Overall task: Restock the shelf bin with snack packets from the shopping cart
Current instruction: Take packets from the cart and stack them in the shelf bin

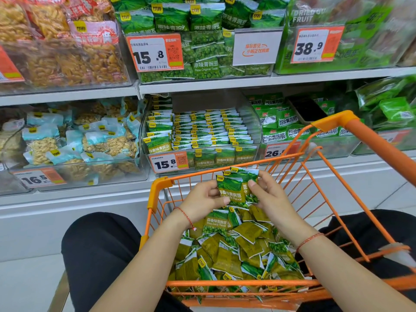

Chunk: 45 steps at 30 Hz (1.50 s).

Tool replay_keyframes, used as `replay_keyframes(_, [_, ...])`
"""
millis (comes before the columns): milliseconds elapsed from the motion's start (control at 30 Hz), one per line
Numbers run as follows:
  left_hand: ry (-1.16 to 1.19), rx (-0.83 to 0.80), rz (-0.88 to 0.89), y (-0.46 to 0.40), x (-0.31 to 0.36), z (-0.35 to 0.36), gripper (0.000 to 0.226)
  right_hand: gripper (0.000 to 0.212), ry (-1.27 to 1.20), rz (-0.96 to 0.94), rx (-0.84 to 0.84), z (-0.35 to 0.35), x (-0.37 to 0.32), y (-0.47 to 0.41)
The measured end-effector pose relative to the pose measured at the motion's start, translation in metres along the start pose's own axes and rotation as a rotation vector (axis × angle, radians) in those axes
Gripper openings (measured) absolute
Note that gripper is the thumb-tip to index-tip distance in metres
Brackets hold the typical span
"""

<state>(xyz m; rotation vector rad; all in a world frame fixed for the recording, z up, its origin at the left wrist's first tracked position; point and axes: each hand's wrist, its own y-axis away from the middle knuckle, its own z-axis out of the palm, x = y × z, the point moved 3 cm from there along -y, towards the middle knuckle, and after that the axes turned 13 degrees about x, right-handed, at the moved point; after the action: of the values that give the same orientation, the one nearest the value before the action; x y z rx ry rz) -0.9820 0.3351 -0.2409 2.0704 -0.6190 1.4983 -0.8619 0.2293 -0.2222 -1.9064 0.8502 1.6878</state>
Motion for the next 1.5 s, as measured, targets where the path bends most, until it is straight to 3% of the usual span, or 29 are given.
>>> replay_keyframes(67, [-0.008,0.004,0.001,0.002,0.002,-0.001,0.012,0.060,-0.027,0.014,-0.020,0.000,-0.003,0.003])
replay_keyframes(200, [-0.033,0.040,0.035,0.007,0.009,-0.002,0.017,0.083,0.031,-0.056,-0.074,0.000,-0.008,0.011])
replay_keyframes(300, [-0.035,0.040,0.044,0.010,0.015,-0.001,0.017,0.061,0.135,-0.102,-0.072,0.001,-0.013,0.015])
replay_keyframes(367, [-0.031,0.040,0.057,0.012,0.018,0.002,0.031,0.060,0.162,-0.141,-0.039,0.001,-0.011,0.013])
replay_keyframes(533, [-0.041,0.046,0.094,0.009,0.024,0.000,0.032,0.042,0.182,-0.225,0.006,0.001,-0.020,0.007])
replay_keyframes(633, [-0.022,0.110,0.180,-0.002,0.038,-0.015,0.022,0.048,0.168,-0.265,-0.017,0.007,-0.041,-0.013])
replay_keyframes(733, [-0.033,0.173,0.234,-0.024,0.052,-0.040,0.035,0.050,0.172,-0.300,-0.046,0.022,-0.063,-0.047])
replay_keyframes(833, [-0.040,0.238,0.214,-0.050,0.058,-0.066,0.049,0.040,0.160,-0.301,-0.110,0.049,-0.074,-0.087])
replay_keyframes(900, [-0.179,0.353,0.290,-0.066,0.058,-0.089,0.048,0.040,0.138,-0.280,-0.126,0.066,-0.075,-0.115])
replay_keyframes(967, [-0.520,0.520,0.434,-0.079,0.053,-0.115,0.044,0.049,0.128,-0.242,-0.125,0.081,-0.073,-0.145])
replay_keyframes(1033, [-0.843,0.630,0.497,-0.096,0.039,-0.143,0.051,0.077,0.131,-0.204,-0.125,0.099,-0.069,-0.175])
replay_keyframes(1100, [-0.995,0.672,0.502,-0.112,0.019,-0.164,0.058,0.096,0.140,-0.193,-0.104,0.116,-0.068,-0.198])
replay_keyframes(1300, [-0.897,0.763,0.563,-0.132,-0.002,-0.182,0.048,0.041,0.251,-0.188,-0.032,0.161,-0.062,-0.260])
replay_keyframes(1500, [-0.838,0.793,0.619,-0.133,-0.002,-0.183,0.040,0.063,0.373,-0.200,-0.037,0.192,-0.063,-0.299])
